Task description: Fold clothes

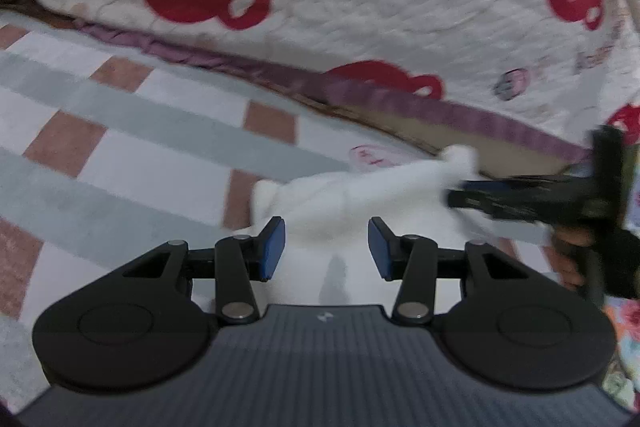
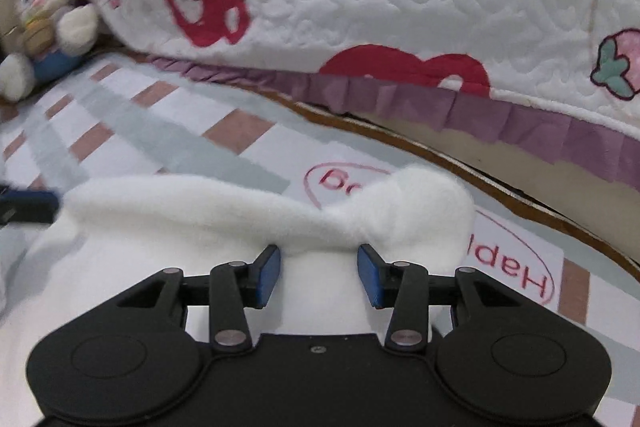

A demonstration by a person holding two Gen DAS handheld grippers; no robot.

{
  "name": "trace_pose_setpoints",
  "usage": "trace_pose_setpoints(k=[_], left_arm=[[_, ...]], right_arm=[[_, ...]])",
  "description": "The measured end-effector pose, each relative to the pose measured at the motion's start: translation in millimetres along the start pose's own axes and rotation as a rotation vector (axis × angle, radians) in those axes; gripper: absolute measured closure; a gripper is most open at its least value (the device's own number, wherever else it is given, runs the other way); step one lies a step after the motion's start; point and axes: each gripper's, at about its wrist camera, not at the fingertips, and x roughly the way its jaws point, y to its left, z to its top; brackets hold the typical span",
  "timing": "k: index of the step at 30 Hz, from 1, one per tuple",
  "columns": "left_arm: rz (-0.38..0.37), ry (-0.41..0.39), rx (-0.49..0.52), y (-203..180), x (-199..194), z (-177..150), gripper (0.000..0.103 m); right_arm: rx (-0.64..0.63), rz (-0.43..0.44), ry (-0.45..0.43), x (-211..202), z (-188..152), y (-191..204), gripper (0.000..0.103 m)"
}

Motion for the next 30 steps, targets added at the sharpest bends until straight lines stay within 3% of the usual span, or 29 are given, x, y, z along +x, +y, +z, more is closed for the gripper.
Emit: trace_pose_setpoints(k=[3, 6, 8, 9, 10, 12, 16, 18, 21, 25, 28, 30], left_arm=[[-0.049, 0.017, 0.038, -6.3, -0.4, -0.9, 0.053], [0.034, 0.064, 0.032, -3.6, 8.8, -6.4, 0.052], [0.236, 0.110, 0.069, -4.0, 15.1, -9.7, 0.051], [0.346, 0.120, 0.132, -7.9, 16.4, -11.6, 0.041], [0.400, 0.108, 0.196, -12.8, 14.3, -12.6, 0.039], [0.377, 0.082, 0.175, -13.0, 4.3, -8.2, 0.041], [0.168, 0.082, -0.043, 9.9, -14.1, -1.9, 0.040], [0.110, 0.123, -0.083, 18.3, -17.9, -6.6, 0.040], [0.067, 0.222, -0.145, 28.0, -18.6, -16.1, 0.040], [0.103, 0.238, -0.219, 35.8, -19.6, -25.6, 0.040], [0.085, 0.256, -0.218, 30.8, -16.6, -29.9, 0.039], [0.041, 0.287, -0.242, 29.9, -13.8, -33.2, 0.039]], right_arm=[[0.066, -0.019, -0.012, 11.7, 8.4, -7.0, 0.054], [0.092, -0.038, -0.004, 13.9, 14.0, -9.8, 0.054], [0.106, -0.044, -0.001, 12.5, 16.7, -11.0, 0.054], [0.126, -0.047, -0.022, 4.3, 14.8, -11.7, 0.052], [0.147, -0.050, -0.043, -4.2, 12.9, -12.4, 0.050], [0.173, -0.031, -0.076, -24.1, 5.6, -15.2, 0.050], [0.223, 0.078, -0.040, -47.8, -15.0, -23.6, 0.050], [0.278, 0.125, -0.019, -56.1, -27.9, -28.9, 0.049], [0.336, 0.192, 0.029, -60.8, -47.8, -32.1, 0.049], [0.328, 0.207, 0.120, -60.3, -75.1, -25.7, 0.049], [0.200, 0.193, 0.171, -66.8, -89.0, -13.3, 0.046], [0.188, 0.216, 0.180, -73.3, -98.3, -12.5, 0.043]])
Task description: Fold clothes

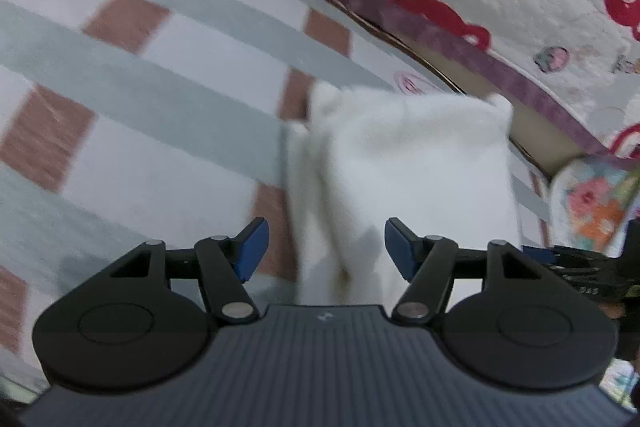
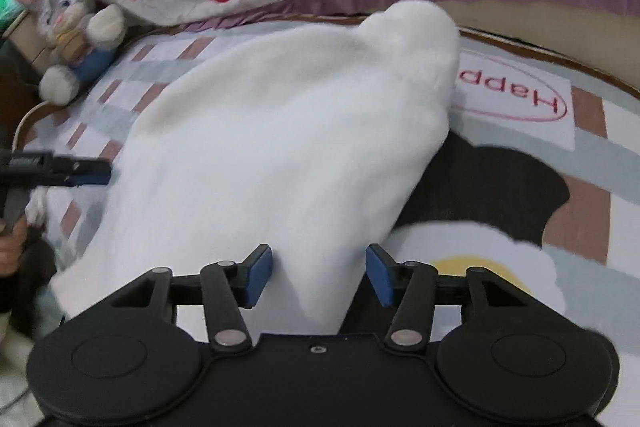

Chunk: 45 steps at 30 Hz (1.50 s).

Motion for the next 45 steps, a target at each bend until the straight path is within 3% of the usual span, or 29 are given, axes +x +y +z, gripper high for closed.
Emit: trace_pose_setpoints(k=[5, 9, 13, 19, 22, 23, 24, 25, 26, 27, 28, 30, 36, 45], left_arm=[[-0.110, 0.111, -0.073, 5.4, 16.7, -11.7, 0.036], [-0.080, 0.133, -0.071, 6.3, 27.4, -15.7, 0.031], [-0.065, 0.123, -0.058, 5.9, 35.0, -18.3, 0.027], [-0.127, 0.041, -0.049, 8.8, 45.1, -19.8, 0.017], [-0.143, 0.017, -0.022, 3.6, 48.5, -19.1, 0.018], [-0.141, 0.016, -0.008, 1.7, 49.2, -18.1, 0.021], [-0.134, 0.021, 0.010, -1.3, 49.2, -16.7, 0.053], [-0.114, 0.017, 0.045, -7.3, 46.4, -15.2, 0.062], [-0.078, 0.001, 0.104, -17.1, 40.4, -14.6, 0.065], [-0.038, -0.016, 0.181, -29.7, 34.5, -15.6, 0.068], [-0.001, -0.033, 0.263, -43.2, 29.4, -17.7, 0.069], [0.018, -0.053, 0.324, -57.0, 24.8, -19.7, 0.069], [-0.064, -0.078, 0.237, -52.7, 17.4, -10.5, 0.071], [-0.071, -0.124, 0.244, -63.6, 11.1, -7.8, 0.071]], right_arm=[[0.152, 0.116, 0.028, -1.9, -17.4, -21.8, 0.038], [0.328, 0.215, 0.043, 2.8, -30.9, -43.6, 0.036], [0.441, 0.297, 0.069, 14.9, -40.2, -57.2, 0.034], [0.472, 0.345, 0.075, 40.4, -38.1, -63.5, 0.021], [0.503, 0.385, 0.039, 55.7, -35.2, -64.5, 0.014], [0.509, 0.400, 0.016, 58.9, -34.2, -64.2, 0.013], [0.479, 0.396, -0.010, 56.6, -31.4, -58.8, 0.014], [0.449, 0.391, -0.036, 54.2, -28.6, -53.4, 0.021], [0.419, 0.386, -0.062, 51.8, -25.9, -48.0, 0.037], [0.388, 0.381, -0.088, 49.3, -23.1, -42.5, 0.045], [0.331, 0.380, -0.113, 41.7, -20.0, -35.7, 0.047], [0.268, 0.374, -0.142, 26.4, -13.9, -25.5, 0.052], [0.155, 0.337, -0.199, -2.7, -3.3, -6.6, 0.054], [0.144, 0.324, -0.226, -16.5, 5.5, -1.7, 0.054]])
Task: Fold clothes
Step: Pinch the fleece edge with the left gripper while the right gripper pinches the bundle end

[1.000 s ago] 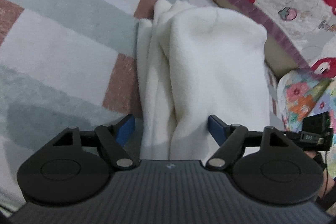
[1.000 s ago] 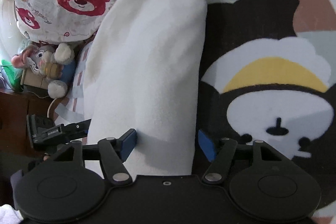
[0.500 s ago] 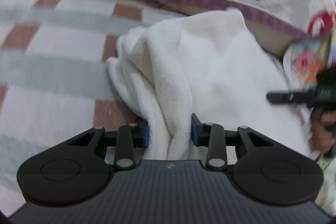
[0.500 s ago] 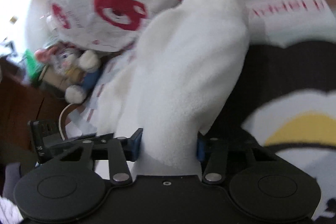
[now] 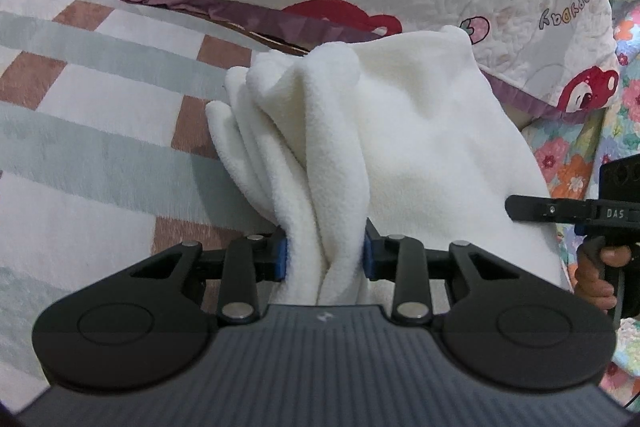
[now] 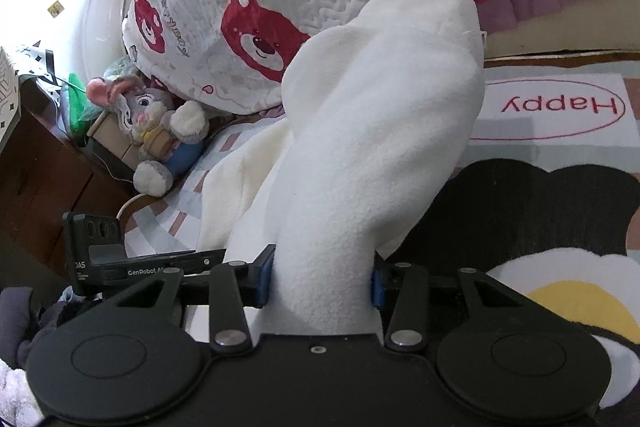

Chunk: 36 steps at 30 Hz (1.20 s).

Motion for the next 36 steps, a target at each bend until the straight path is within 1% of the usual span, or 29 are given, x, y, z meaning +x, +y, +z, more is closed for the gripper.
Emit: trace_pose_setpoints(k=[3, 7, 10, 13, 17, 20, 23, 27, 31, 33, 36], left_arm=[[0.002, -0.010, 0.017, -5.7, -3.0, 2.2, 0.071], [0.007, -0.042, 0.042, -12.9, -10.2, 7.3, 0.071], [0.051, -0.056, 0.109, -24.8, -12.8, 5.7, 0.071], [0.077, -0.073, 0.132, -34.9, -10.3, 0.8, 0.071], [0.078, -0.093, 0.121, -46.9, -8.7, -2.3, 0.072], [0.068, -0.101, 0.118, -57.7, -5.4, -5.5, 0.072], [0.051, -0.077, 0.115, -66.8, 1.1, -9.9, 0.073], [0.027, -0.040, 0.058, -63.6, 6.5, -8.0, 0.073], [0.059, -0.029, 0.044, -60.6, 1.0, 3.1, 0.073], [0.105, -0.032, 0.049, -57.5, -5.5, 10.9, 0.073], [0.208, -0.046, 0.061, -45.5, -21.4, 22.1, 0.073]], right_arm=[[-0.015, -0.001, 0.000, -6.2, 1.9, 4.1, 0.054], [-0.046, 0.005, -0.015, -14.9, 5.0, 11.6, 0.054], [-0.087, 0.012, -0.027, -20.2, 5.3, 18.5, 0.054], [-0.117, 0.012, -0.029, -26.2, 1.8, 25.1, 0.054], [-0.140, -0.007, -0.039, -38.6, -5.3, 32.2, 0.054], [-0.131, -0.023, -0.062, -52.3, -10.9, 30.5, 0.054], [-0.134, -0.049, -0.066, -63.8, -13.4, 33.4, 0.054], [-0.148, -0.077, -0.046, -72.5, -10.1, 39.5, 0.054], [-0.164, -0.082, -0.024, -66.1, 3.4, 48.5, 0.054], [-0.176, -0.068, -0.009, -55.8, 13.9, 55.9, 0.054], [-0.184, -0.040, 0.002, -32.1, 27.7, 72.9, 0.054]])
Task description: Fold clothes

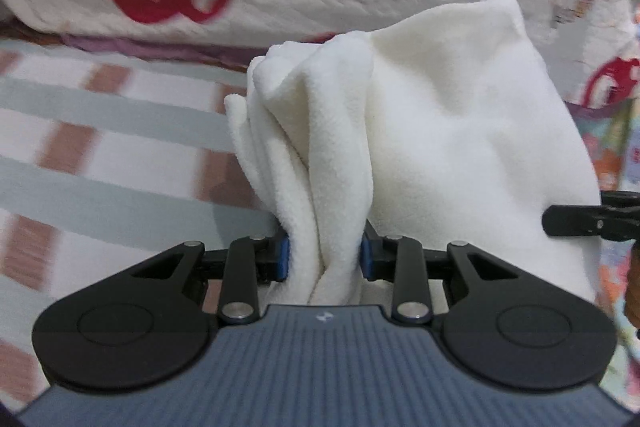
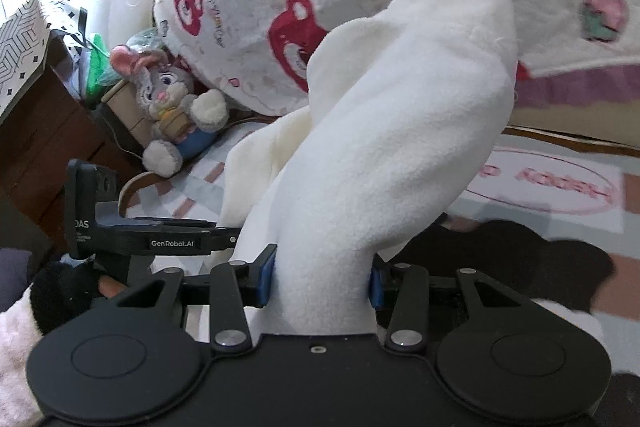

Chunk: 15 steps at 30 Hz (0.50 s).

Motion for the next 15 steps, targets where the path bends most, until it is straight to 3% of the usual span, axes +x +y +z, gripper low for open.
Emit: trace_pose_setpoints(k=[3, 7, 12, 15], left_arm=[[0.083, -0.012, -0.086, 40.9, -22.0, 21.3, 0.073], [0.145, -0.055, -0.302, 109.5, -69.6, 51.8, 0.074], [0.281, -0.073, -0.241, 149.5, -108.6, 71.7, 0.074], [0.325, -0.078, -0.249, 183.3, -118.0, 80.4, 0.074]], right_arm=[[-0.007, 0.066, -0.026, 35.0, 11.6, 22.7, 0.054], [-0.020, 0.170, -0.039, 84.8, 27.3, 55.5, 0.055], [0.012, 0.284, -0.013, 141.6, 48.6, 96.0, 0.055], [0.018, 0.318, -0.004, 173.9, 57.8, 117.9, 0.055]])
